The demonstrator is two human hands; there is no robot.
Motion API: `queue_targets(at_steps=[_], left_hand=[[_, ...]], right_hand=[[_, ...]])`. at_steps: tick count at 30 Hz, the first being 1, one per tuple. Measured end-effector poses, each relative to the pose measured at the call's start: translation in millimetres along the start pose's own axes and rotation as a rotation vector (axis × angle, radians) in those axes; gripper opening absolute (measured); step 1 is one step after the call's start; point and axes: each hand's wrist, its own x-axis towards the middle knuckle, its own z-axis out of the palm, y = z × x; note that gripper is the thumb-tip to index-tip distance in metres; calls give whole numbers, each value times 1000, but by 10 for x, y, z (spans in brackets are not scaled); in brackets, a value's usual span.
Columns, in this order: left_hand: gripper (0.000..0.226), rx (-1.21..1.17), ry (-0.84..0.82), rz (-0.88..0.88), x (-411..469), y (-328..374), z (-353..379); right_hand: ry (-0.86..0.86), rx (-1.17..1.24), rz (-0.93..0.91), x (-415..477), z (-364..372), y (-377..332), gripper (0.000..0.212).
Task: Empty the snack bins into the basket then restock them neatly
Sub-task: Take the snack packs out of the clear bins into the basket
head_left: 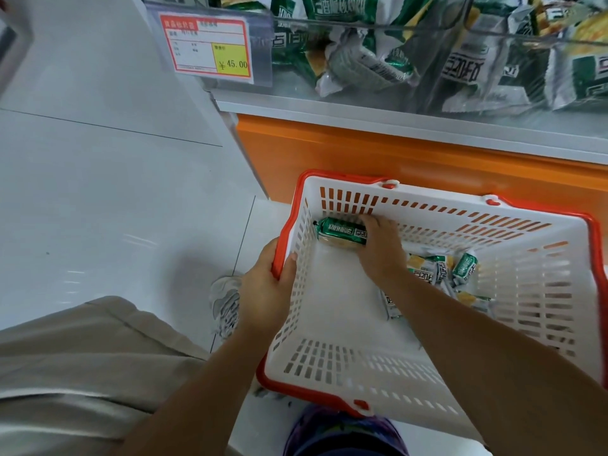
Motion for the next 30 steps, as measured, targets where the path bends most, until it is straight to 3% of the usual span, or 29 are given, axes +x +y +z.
queue_targets(at_steps=[5, 8, 12, 19, 21, 24, 30], left_hand=[[41, 28, 11, 23, -23, 8, -24], [38, 55, 39, 41, -93, 88, -39], [49, 77, 210, 141, -168, 417, -59], [41, 54, 175, 916, -384, 2025, -84], [42, 107, 106, 1032, -389, 2490, -101], [46, 281, 41, 1076, -213, 3021, -55], [65, 468, -186, 857, 323, 3451, 164]], right_hand=[[91, 23, 34, -163, -139, 32, 49], [83, 179, 96, -345, -446, 3, 50], [159, 338, 60, -602, -1049, -62, 45], [629, 341, -214, -878, -2512, -352, 26], [681, 277, -272, -842, -2929, -344, 24], [620, 133, -270, -651, -3414, -218, 36], [309, 103, -57, -171, -3702, -50, 86]])
